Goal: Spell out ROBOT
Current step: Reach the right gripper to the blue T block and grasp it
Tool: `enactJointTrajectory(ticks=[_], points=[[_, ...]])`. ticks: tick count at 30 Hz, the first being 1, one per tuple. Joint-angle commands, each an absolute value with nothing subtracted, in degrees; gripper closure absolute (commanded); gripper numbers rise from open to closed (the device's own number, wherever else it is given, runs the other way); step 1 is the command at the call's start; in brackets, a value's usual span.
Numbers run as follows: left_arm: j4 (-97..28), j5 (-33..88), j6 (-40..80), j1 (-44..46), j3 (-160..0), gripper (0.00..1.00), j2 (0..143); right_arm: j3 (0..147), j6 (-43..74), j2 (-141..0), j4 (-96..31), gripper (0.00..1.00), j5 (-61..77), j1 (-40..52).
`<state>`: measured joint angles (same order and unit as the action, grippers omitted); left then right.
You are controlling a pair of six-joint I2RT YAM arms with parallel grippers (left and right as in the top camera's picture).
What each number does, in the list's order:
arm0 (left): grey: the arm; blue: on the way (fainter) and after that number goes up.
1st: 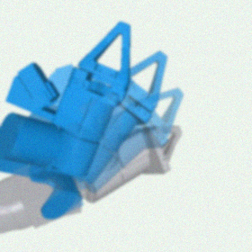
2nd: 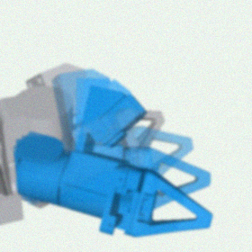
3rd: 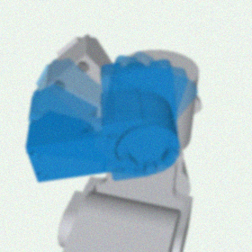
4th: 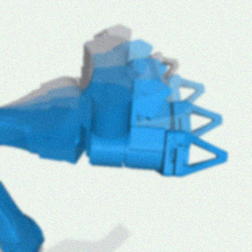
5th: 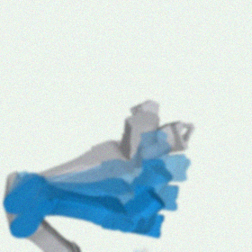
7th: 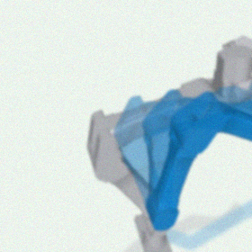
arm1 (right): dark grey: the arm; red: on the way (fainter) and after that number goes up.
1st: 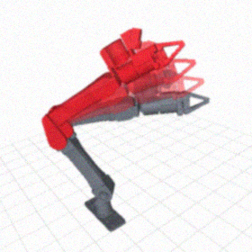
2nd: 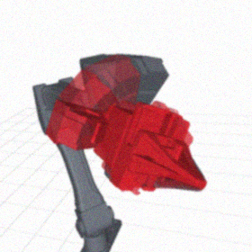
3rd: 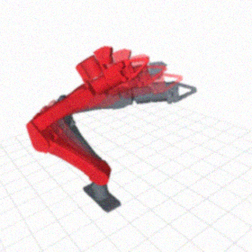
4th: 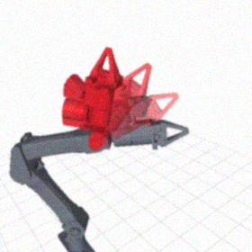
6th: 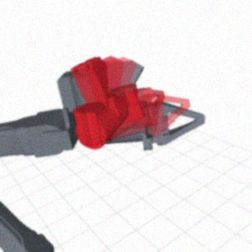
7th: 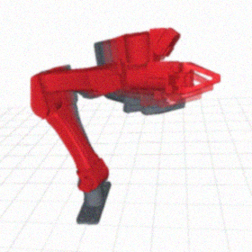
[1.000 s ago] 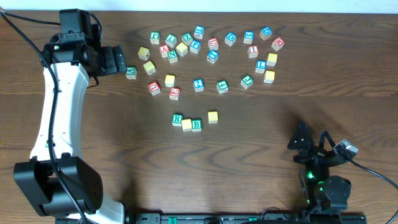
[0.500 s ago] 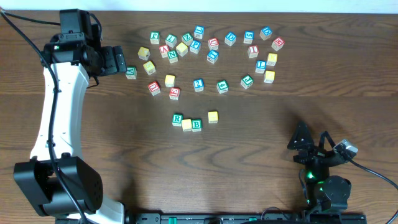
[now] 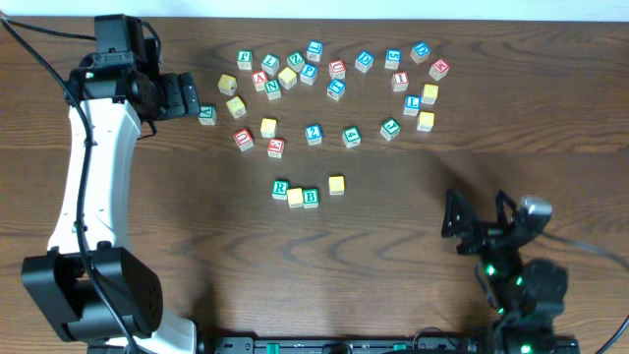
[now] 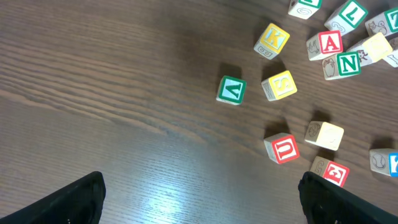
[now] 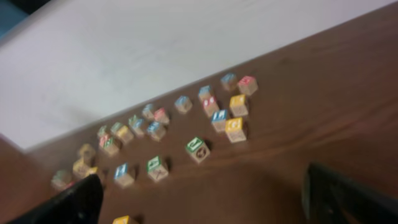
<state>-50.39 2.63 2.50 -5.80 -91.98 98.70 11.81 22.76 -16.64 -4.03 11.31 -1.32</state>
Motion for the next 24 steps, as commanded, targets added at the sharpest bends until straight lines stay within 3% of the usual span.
enactJointTrajectory(ticks=[1, 9, 24], points=[[-50.5, 1.9, 1.7, -5.9, -92.9, 0.03, 98.6, 23.8, 15.6, -29.5, -7.0, 0.01, 17.8, -1.4], [-50.5, 1.9, 1.7, -5.9, -92.9, 0.02, 98.6, 54.2, 6.3, -59.7, -24.9, 0.01, 22.8, 0.4], [-50.5, 1.9, 1.7, -5.9, -92.9, 0.03, 98.6, 110.1, -2.6, -113.0, -48.8, 0.01, 14.6, 14.9]])
